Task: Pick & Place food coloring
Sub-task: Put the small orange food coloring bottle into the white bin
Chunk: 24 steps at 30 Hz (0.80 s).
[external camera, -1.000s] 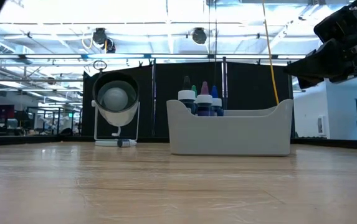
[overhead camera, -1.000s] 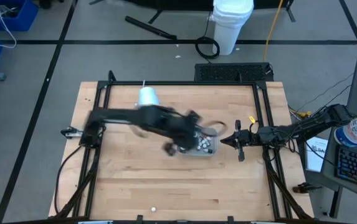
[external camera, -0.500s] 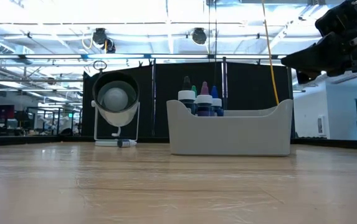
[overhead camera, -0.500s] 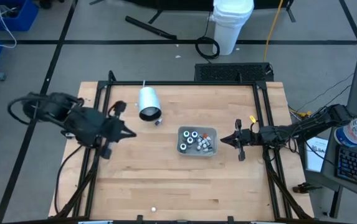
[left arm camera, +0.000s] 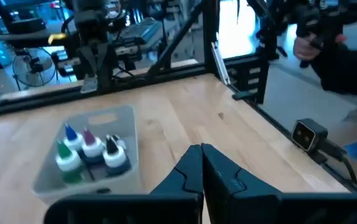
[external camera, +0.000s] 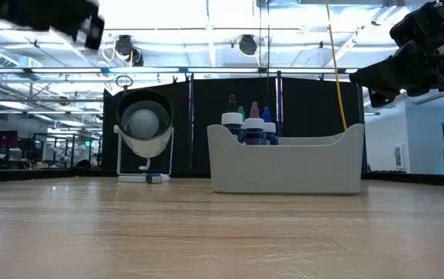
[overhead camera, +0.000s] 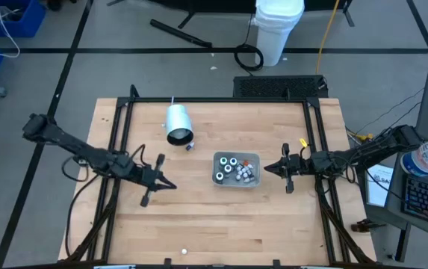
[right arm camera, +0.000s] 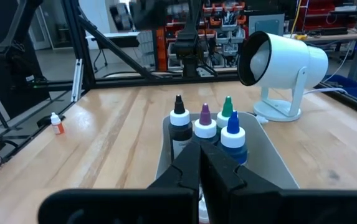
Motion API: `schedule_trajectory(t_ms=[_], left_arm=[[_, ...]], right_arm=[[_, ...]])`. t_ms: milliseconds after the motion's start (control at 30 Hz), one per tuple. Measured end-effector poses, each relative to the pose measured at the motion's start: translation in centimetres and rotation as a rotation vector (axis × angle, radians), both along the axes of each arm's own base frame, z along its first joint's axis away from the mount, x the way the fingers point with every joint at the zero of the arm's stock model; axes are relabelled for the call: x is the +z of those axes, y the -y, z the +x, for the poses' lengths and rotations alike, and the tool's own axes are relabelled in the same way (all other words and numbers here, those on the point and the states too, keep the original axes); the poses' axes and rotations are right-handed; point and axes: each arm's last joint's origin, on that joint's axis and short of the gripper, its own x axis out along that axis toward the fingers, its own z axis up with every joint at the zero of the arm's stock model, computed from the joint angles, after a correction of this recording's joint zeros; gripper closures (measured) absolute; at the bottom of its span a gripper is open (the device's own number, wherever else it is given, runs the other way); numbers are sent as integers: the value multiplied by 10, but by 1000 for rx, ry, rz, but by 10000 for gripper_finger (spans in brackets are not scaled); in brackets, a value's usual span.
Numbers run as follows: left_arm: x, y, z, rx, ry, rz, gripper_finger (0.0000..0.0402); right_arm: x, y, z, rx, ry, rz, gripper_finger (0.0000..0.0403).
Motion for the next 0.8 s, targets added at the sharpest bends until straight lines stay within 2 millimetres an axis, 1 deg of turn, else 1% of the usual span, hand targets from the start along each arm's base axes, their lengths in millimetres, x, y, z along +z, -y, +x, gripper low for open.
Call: schedule_trajectory(t_ms=[100, 133, 200, 300, 367, 500, 600, 733, 800], left_arm=[[-35, -3, -8, 10, -26, -37, 396], [-44, -4, -11, 20, -31, -45, 397], [-58, -6, -16, 52, -29, -48, 399], [-73, -9, -23, 69, -31, -41, 396], [-77, -9, -25, 66, -30, -46, 395], [-77, -8, -26, 61, -36, -65, 399], [-77, -7, -26, 62, -38, -81, 389], [-69, -8, -25, 97, 61, -40, 370], [-64, -9, -24, 129, 116, -20, 364]], right_arm=[[0, 0, 0, -1, 0, 16, 403], [0, 0, 0, -2, -1, 20, 403], [0, 0, 0, -2, -1, 23, 403], [-1, 0, 0, -2, -7, 22, 403], [-1, 0, 0, -1, -8, 22, 403], [-2, 0, 1, 4, -12, 35, 403], [-1, 0, 1, 3, -9, 29, 403], [4, -1, 1, 7, 35, -8, 403], [-2, -2, 2, 20, -43, -48, 403]])
